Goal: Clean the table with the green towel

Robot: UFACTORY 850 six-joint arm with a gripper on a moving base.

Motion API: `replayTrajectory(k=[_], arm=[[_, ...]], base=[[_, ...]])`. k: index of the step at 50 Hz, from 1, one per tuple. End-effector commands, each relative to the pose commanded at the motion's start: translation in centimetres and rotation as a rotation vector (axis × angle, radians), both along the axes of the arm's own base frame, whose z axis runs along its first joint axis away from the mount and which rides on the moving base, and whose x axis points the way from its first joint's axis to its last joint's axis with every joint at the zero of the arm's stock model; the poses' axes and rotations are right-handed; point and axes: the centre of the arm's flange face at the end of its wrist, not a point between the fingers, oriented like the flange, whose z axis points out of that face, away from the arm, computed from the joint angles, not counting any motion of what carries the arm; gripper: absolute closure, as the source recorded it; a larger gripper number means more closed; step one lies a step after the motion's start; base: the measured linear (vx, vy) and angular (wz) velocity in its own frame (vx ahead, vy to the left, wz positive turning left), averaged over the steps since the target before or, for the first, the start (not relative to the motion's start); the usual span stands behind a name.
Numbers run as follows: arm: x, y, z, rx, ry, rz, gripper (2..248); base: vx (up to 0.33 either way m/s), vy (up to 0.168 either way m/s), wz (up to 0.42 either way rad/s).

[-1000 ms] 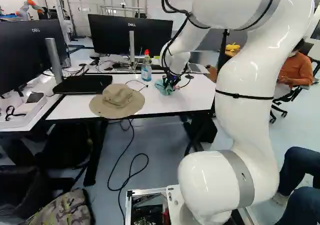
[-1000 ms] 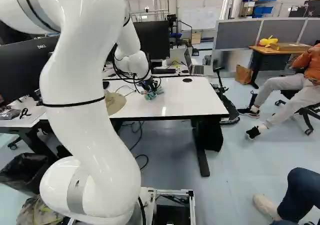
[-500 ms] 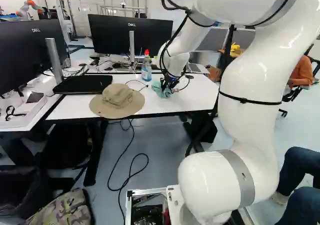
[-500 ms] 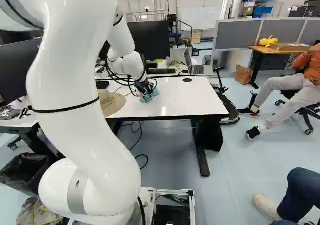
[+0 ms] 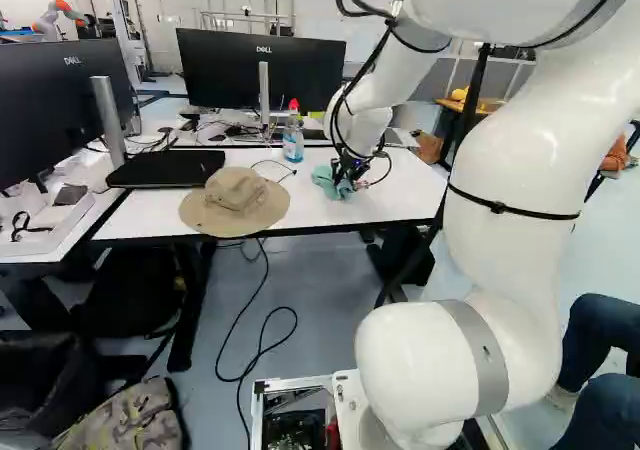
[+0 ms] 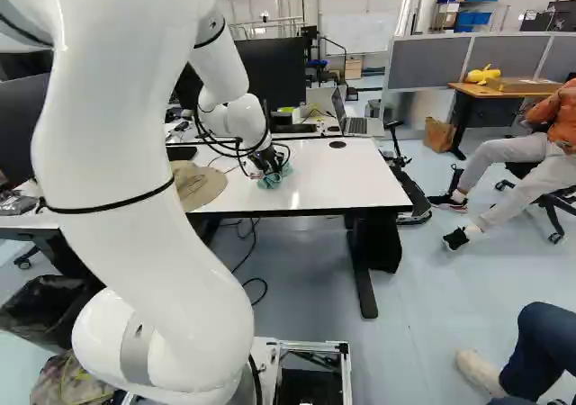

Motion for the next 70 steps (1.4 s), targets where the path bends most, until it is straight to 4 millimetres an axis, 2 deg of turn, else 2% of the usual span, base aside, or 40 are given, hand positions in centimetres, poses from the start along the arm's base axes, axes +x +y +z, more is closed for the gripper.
replayTrajectory(k=[17, 25, 31, 47, 59, 70], arm=[[0.6, -3.0, 0.0, 0.0, -0.003, -0.058, 199], [1.6, -4.1, -0.1, -0.001, -0.008, -0.077, 199], [2.6, -4.2, -0.1, -0.001, -0.013, -0.077, 199], [4.2, -2.3, -0.1, -0.001, -0.019, -0.039, 199], [4.0, -0.2, -0.1, -0.001, -0.018, -0.001, 199], [3.0, 1.5, -0.1, 0.0, -0.013, 0.03, 199]], base=[[0.0, 0.0, 0.0], [0.0, 0.0, 0.0], [0.0, 0.0, 0.0], [0.0, 0.0, 0.0], [0.0, 0.0, 0.0], [0.0, 0.0, 0.0]])
